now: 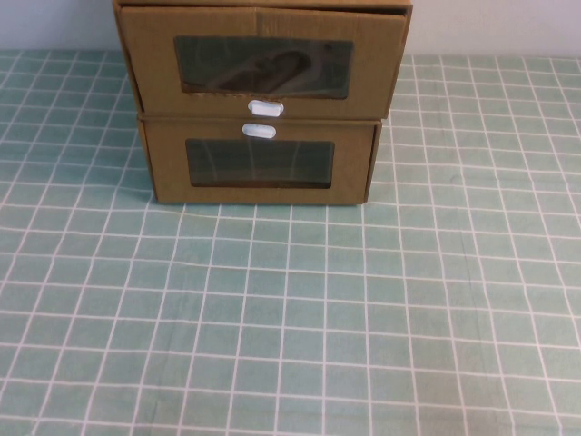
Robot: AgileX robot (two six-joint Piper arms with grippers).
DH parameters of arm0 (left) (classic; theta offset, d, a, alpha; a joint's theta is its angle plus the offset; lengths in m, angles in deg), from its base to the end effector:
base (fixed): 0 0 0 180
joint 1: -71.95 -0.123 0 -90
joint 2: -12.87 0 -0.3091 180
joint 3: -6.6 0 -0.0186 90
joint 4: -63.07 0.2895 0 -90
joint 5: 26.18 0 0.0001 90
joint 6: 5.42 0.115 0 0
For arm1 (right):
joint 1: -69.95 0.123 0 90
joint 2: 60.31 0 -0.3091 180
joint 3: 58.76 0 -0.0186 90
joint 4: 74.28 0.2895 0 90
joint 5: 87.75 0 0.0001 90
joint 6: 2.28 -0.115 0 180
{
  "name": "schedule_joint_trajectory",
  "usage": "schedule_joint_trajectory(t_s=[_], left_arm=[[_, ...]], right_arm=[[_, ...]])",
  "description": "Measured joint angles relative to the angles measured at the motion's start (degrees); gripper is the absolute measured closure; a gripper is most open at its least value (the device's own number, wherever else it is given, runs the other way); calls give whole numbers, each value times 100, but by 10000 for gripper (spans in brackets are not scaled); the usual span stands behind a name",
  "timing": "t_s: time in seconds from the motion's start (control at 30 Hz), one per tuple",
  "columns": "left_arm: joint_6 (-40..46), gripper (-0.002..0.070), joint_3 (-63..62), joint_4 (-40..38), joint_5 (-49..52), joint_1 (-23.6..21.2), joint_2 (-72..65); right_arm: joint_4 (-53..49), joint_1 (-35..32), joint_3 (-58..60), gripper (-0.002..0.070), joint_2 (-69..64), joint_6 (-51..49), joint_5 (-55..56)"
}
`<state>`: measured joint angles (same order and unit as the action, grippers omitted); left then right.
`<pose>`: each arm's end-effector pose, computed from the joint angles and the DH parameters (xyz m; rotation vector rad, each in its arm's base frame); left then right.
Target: Close the shoe box
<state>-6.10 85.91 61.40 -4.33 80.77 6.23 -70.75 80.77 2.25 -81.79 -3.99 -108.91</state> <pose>0.0886 -0.0150 0.1625 0.1157 1.8802 -0.1424 0.1063 0.0229 0.2653 -0.1079 1.8104 0.2163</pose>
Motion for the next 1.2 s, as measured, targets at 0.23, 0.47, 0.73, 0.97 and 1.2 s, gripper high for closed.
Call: schedule_joint_trajectory(t_s=[0.23, 0.47, 0.73, 0.97, 1.2], left_arm=[[0, 680, 0, 0, 3, 0, 9], [0, 680, 0, 10, 3, 0, 9], [0, 680, 0, 14, 13, 0, 9], [0, 680, 0, 14, 13, 0, 9], [0, 680, 0, 14, 13, 0, 9]], right_arm=[[4, -260, 0, 690, 196, 0, 0], [1, -588, 309, 690, 776, 0, 117], [1, -964, 1669, 690, 1392, 0, 748], [-274, -1203, 1833, 690, 1474, 0, 600], [-450, -1203, 1833, 690, 1474, 0, 158]])
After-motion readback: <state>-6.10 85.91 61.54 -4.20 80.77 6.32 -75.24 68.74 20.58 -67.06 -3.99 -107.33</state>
